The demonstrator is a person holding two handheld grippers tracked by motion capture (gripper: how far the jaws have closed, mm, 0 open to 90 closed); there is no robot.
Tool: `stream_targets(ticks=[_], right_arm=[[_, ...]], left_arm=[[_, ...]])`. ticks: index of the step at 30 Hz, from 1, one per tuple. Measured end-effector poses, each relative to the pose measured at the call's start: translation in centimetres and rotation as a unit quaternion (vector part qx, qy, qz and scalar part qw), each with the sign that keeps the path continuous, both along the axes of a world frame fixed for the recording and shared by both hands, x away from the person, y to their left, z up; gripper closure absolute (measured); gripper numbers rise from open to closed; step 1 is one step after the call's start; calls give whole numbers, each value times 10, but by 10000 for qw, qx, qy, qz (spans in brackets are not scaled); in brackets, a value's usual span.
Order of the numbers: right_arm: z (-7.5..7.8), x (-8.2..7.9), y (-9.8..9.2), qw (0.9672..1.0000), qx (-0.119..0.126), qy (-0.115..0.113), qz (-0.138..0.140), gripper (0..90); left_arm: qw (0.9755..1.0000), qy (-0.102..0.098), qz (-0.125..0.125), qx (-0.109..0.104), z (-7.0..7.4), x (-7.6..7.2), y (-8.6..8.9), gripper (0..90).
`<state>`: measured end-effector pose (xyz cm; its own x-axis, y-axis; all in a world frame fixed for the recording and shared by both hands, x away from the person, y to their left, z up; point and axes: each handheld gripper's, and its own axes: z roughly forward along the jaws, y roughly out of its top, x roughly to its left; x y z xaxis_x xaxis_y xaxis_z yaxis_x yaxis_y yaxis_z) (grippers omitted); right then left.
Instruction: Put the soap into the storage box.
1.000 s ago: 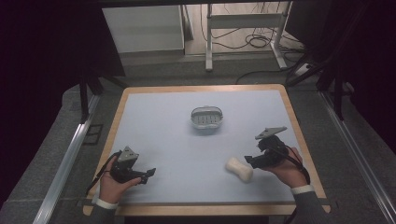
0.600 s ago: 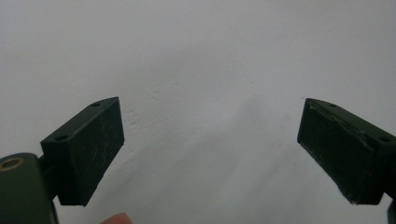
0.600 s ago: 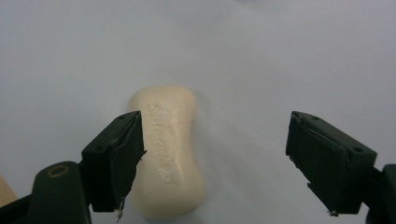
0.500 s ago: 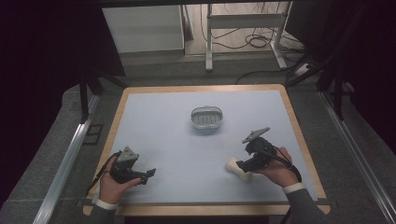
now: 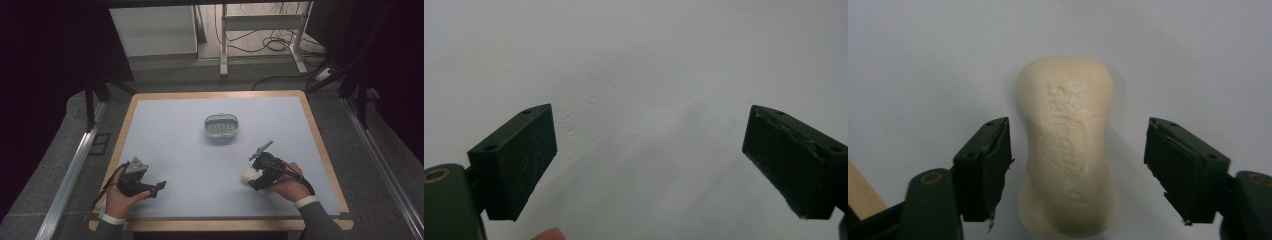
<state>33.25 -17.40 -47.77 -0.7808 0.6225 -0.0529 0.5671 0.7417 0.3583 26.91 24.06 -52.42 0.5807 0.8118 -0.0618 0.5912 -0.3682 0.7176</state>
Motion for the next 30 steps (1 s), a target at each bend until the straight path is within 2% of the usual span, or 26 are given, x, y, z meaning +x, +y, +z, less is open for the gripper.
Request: stream_targets(ticks=[5, 8, 11, 14, 16, 21, 30], right_arm=[[-6, 0, 6, 9996, -235, 175, 52, 363], [-11, 0, 9, 9990, -371, 238, 66, 380], [-14, 2, 11, 9985, -427, 336, 15, 457], [-15, 4, 12, 9983, -481, 337, 26, 484], [-15, 3, 15, 9976, -614, 305, 70, 489], [-12, 4, 15, 9972, -628, 388, 136, 490], [3, 8, 7, 9987, -481, 148, 122, 491]], left_arm=[[10000, -7, -1, 1, -1, 0, -1, 76], [10000, -9, -7, 52, -1, 1, 0, 75], [10000, -26, 5, 45, -1, 1, 1, 75], [10000, -29, 6, 36, 0, 0, 2, 75], [10000, -27, -4, 41, -1, 0, 1, 74], [10000, -46, 20, 29, 0, 0, 3, 75], [10000, -57, 32, 28, 1, 0, 4, 74]])
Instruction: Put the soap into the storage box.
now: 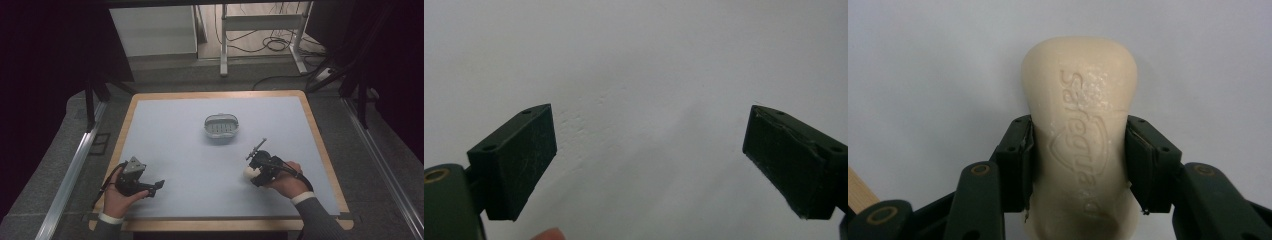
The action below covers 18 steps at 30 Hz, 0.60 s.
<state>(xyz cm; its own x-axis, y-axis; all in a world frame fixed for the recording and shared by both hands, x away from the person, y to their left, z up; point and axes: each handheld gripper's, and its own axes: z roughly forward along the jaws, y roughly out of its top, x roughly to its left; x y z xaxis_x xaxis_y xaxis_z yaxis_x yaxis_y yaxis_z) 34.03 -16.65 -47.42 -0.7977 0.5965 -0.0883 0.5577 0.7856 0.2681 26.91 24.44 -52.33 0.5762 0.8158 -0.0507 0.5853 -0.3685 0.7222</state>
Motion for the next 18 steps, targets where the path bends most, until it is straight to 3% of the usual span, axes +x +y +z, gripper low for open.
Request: stream_targets(ticks=[6, 18], right_arm=[[15, 5, -4, 9998, 144, -125, -82, 491], [27, 11, -8, 9995, 235, -221, -53, 491]], left_arm=[[10000, -10, 9, -3, 1, 0, 1, 75], [10000, -6, 8, 9, 0, 0, 0, 75]])
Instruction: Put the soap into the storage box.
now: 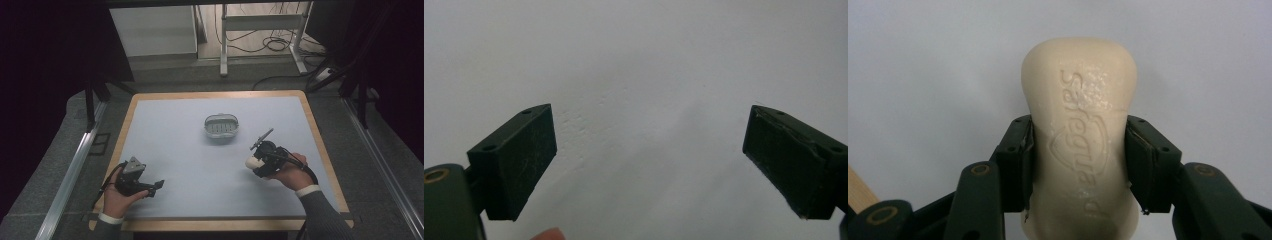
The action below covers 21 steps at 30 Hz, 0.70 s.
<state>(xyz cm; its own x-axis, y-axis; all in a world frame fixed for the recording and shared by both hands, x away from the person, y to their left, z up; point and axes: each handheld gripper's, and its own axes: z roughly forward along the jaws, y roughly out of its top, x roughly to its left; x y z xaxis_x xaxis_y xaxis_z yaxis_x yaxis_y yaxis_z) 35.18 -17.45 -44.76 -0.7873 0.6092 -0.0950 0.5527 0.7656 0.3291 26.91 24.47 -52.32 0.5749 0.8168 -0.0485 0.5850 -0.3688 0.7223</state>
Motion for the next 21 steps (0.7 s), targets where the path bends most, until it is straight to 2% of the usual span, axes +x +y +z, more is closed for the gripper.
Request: stream_targets(ticks=[21], right_arm=[[14, 19, 7, 9998, 43, -155, 99, 491]], left_arm=[[10000, -1, 0, 22, 0, 0, 0, 72]])
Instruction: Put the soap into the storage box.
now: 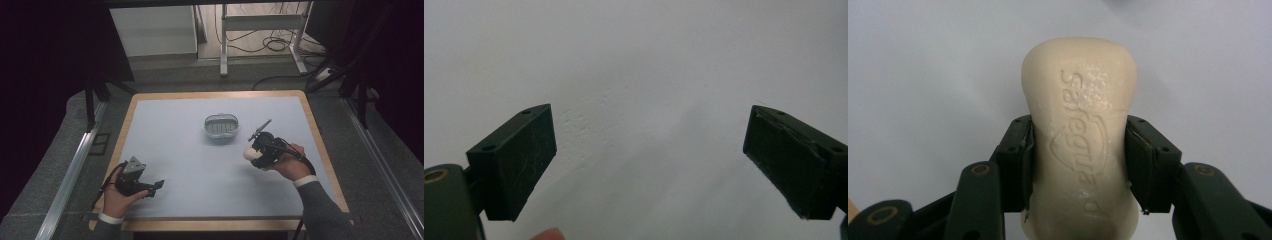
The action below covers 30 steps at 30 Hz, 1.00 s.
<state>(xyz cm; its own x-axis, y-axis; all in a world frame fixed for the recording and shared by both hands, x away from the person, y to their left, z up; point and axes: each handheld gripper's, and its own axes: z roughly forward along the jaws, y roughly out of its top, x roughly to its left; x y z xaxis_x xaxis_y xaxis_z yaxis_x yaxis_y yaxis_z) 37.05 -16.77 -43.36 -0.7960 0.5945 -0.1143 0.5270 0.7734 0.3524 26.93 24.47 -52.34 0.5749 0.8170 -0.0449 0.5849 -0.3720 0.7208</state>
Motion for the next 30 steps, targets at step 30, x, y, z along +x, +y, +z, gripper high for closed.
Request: stream_targets(ticks=[30], right_arm=[[13, 38, 22, 9992, 130, -249, 279, 491]], left_arm=[[10000, 12, -6, 23, 0, 0, 0, 72]])
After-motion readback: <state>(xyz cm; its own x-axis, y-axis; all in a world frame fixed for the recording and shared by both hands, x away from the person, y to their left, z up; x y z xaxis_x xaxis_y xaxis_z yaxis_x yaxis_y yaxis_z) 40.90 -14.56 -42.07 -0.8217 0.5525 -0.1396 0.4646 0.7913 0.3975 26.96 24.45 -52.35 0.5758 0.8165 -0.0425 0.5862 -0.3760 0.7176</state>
